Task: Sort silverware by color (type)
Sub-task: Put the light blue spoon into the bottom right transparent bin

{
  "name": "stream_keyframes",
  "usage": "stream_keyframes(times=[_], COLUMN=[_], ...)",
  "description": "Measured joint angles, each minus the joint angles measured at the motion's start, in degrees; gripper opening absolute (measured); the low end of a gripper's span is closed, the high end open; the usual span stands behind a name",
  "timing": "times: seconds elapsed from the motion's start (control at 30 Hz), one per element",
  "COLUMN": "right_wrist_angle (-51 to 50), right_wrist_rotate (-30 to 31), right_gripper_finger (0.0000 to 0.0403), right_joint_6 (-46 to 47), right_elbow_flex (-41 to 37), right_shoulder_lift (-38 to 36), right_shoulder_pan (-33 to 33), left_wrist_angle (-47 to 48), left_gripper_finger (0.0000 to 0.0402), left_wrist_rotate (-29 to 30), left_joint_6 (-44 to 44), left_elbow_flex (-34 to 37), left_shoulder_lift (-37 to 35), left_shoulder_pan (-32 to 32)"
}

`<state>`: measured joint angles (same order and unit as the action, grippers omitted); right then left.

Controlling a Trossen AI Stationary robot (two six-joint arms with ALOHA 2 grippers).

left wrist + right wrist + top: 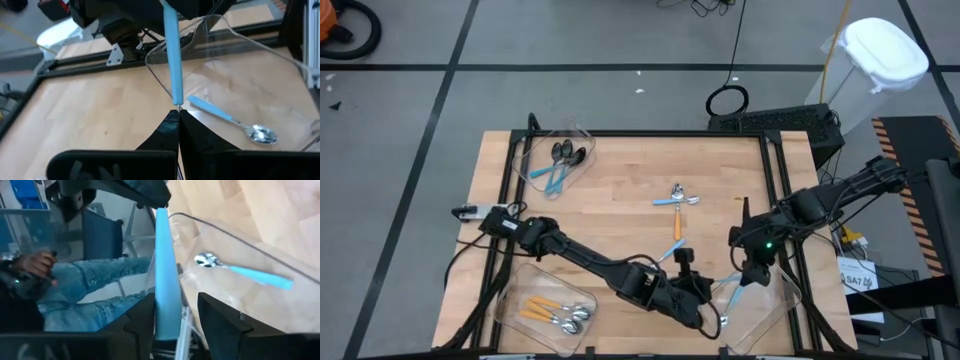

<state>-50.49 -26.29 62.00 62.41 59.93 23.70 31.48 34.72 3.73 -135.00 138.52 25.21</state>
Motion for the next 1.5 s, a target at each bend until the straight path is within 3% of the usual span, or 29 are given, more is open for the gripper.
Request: stream_keyframes(times=[0.4, 0.63, 0.87, 1.07, 1.33, 1.5], right_wrist_angle=[-7.85, -9.59, -9.27, -7.07, -6.72, -4.39], right_wrist_rotate=[10.78, 16.01, 15.61, 16.05, 16.41, 22.17], right_gripper_finger=[0.0150, 0.0195, 0.0229, 0.0228, 0.0209, 0.0193], right_joint_6=[-10.12, -19.16, -28.12, -32.98, -37.56, -37.63], right_elbow_flex=[0.02, 0.02, 0.02, 0.02, 0.02, 0.02], right_shoulder_lift=[-5.75, -8.30, -10.62, -12.90, -13.43, -13.43], right_shoulder_pan=[0.03, 0.42, 0.73, 3.64, 8.99, 13.64], left_wrist_angle=[-0.22, -0.88, -5.43, -5.68, -5.90, -10.49], left_gripper_finger=[0.0002, 0.0002, 0.0002, 0.0002, 0.0003, 0.0003], left_wrist_rotate=[0.01, -0.78, -7.08, -11.46, -11.59, -14.05], left_joint_6=[19.42, 28.59, 37.28, 46.18, 65.49, 70.86], left_elbow_flex=[0.00, 0.00, 0.00, 0.00, 0.00, 0.01], left_shoulder_lift=[-0.01, -0.07, -0.09, -0.13, -0.13, -0.13], left_shoulder_pan=[-0.46, -0.47, -0.92, -1.15, -1.42, -1.46])
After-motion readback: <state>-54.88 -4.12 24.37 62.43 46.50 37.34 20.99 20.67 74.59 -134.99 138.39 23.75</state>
